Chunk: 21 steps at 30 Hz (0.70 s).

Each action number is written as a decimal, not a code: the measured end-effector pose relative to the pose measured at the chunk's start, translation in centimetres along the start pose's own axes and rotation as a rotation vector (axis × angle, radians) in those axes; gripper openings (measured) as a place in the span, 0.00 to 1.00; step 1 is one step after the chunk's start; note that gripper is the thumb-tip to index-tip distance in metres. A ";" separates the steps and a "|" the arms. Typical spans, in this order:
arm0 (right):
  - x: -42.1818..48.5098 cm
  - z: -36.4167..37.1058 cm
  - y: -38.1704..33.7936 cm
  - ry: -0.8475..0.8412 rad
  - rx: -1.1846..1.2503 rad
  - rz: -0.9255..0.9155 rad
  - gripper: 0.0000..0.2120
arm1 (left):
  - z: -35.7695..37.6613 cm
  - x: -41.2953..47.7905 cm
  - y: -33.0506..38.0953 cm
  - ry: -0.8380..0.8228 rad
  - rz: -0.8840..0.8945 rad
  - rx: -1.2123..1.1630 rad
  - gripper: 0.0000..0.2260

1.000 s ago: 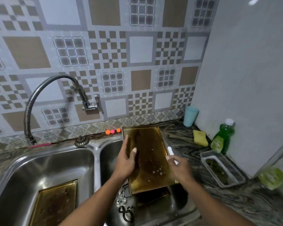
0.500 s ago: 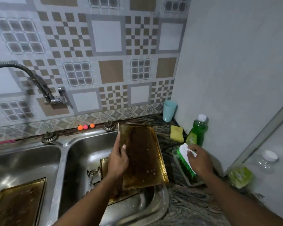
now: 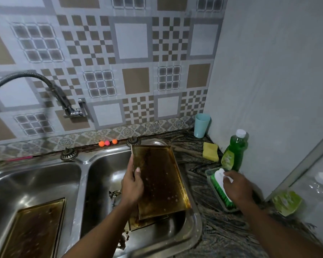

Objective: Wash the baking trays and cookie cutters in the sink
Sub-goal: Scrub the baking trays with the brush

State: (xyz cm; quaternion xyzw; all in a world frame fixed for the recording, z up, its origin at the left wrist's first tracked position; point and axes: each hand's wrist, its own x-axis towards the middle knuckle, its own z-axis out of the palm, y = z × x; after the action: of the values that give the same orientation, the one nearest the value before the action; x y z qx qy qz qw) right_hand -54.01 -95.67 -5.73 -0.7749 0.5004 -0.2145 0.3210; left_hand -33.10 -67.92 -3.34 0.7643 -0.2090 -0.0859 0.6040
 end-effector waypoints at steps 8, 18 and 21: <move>-3.0 2.5 -13.6 0.109 0.357 0.119 0.08 | -5.8 -0.4 0.3 -0.017 -0.002 -0.029 0.23; -15.6 14.8 -28.0 -0.115 0.334 -0.466 0.06 | -12.2 -2.0 0.7 0.036 0.092 0.015 0.23; -14.8 14.9 -27.5 0.034 0.380 -0.229 0.05 | -14.1 -2.3 0.3 0.043 0.127 0.038 0.23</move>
State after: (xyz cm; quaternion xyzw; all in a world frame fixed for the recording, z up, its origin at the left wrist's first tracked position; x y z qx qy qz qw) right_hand -32.80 -69.85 3.25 -0.7487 0.3650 -0.3530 0.4262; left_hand -29.80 -54.52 0.23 0.7624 -0.2456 -0.0271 0.5980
